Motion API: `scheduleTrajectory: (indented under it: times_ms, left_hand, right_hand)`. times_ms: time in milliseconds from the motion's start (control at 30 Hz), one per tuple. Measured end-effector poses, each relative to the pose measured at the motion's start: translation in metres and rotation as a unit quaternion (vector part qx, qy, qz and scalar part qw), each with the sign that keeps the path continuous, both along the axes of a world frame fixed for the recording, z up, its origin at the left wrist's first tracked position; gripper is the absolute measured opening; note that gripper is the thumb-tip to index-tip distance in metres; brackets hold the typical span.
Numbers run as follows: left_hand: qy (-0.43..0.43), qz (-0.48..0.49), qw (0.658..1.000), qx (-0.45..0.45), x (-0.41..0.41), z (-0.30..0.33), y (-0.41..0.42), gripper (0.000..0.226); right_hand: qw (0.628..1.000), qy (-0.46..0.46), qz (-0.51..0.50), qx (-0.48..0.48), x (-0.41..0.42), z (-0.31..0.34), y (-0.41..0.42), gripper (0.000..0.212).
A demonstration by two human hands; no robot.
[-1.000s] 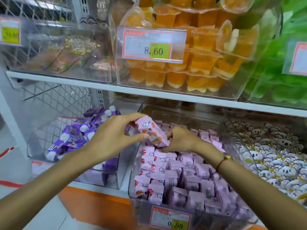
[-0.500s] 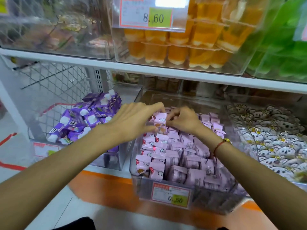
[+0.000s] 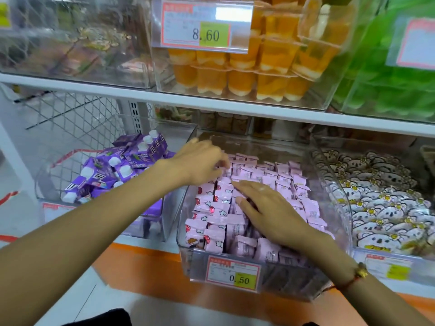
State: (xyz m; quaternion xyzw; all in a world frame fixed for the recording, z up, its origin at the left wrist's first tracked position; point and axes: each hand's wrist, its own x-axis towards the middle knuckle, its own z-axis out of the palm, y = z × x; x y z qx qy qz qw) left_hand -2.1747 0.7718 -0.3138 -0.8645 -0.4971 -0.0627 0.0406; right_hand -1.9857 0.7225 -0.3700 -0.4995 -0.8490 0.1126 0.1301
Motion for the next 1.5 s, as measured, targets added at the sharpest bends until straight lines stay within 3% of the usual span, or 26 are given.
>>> scheduleTrajectory:
  times_ms: [233,433,567,667,733,800,867,933,1000,1067,1100,1167,1267,1333,1433,1500]
  left_hand:
    - [0.077,0.025,0.995,-0.057,0.026,-0.001,0.013,0.02]
    - [0.062,0.052,0.995,-0.05,0.027,-0.002,0.014,0.018]
    - [-0.025,0.079,0.997,0.011,0.019,-0.003,0.01,0.02]
    - [-0.178,0.11,0.976,0.054,0.01,0.004,0.0,0.024]
    - [-0.312,0.13,0.94,0.052,0.005,0.007,-0.01,0.023]
    - [-0.459,0.143,0.876,0.027,-0.002,0.009,-0.021,0.02]
    - [-0.613,0.152,0.775,-0.034,-0.008,0.012,-0.033,0.02]
    - [-0.73,0.159,0.653,-0.123,-0.013,0.014,-0.042,0.019]
    - [-0.779,0.166,0.575,-0.186,-0.015,0.013,-0.05,0.018]
    - [-0.786,0.179,0.552,-0.212,-0.015,0.009,-0.053,0.019]
    - [-0.779,0.188,0.56,-0.211,-0.014,0.008,-0.054,0.019]
    - [-0.742,0.191,0.62,-0.171,-0.014,0.003,-0.055,0.019]
    - [-0.621,0.117,0.77,-0.088,-0.014,-0.002,-0.061,0.021]
    - [-0.555,0.068,0.826,-0.073,-0.013,-0.003,-0.063,0.021]
    - [-0.577,0.068,0.808,-0.096,-0.013,0.0,-0.063,0.014]
    - [-0.587,0.109,0.797,-0.094,-0.014,-0.001,-0.061,0.017]
  right_hand:
    - [1.0,0.025,0.009,0.015,-0.002,0.001,-0.001,0.044]
    - [1.0,0.025,0.005,0.004,-0.001,0.003,0.0,0.045]
    - [1.0,0.016,0.007,-0.018,0.0,0.004,0.002,0.047]
    - [0.998,0.007,0.019,-0.06,0.002,0.009,0.009,0.047]
    - [0.993,0.059,0.007,-0.1,0.001,0.015,0.012,0.043]
    - [0.975,0.192,-0.044,-0.102,-0.004,0.022,0.013,0.038]
    - [0.948,0.302,-0.092,-0.042,-0.008,0.029,0.01,0.032]
    - [0.917,0.39,-0.049,-0.071,-0.01,0.036,0.004,0.044]
    - [0.892,0.438,0.027,-0.106,-0.013,0.043,-0.006,0.06]
    - [0.885,0.455,0.073,-0.067,-0.013,0.046,-0.01,0.051]
    - [0.882,0.464,0.072,-0.048,-0.014,0.046,-0.012,0.039]
    - [0.85,0.522,0.026,-0.065,-0.016,0.047,-0.014,0.021]
    - [0.734,0.636,-0.085,-0.223,-0.015,0.051,-0.01,0.021]
    - [0.67,0.666,-0.14,-0.296,-0.013,0.054,-0.008,0.028]
    - [0.607,0.678,-0.197,-0.364,-0.012,0.053,-0.009,0.046]
    - [0.611,0.665,-0.175,-0.392,-0.009,0.05,-0.009,0.054]
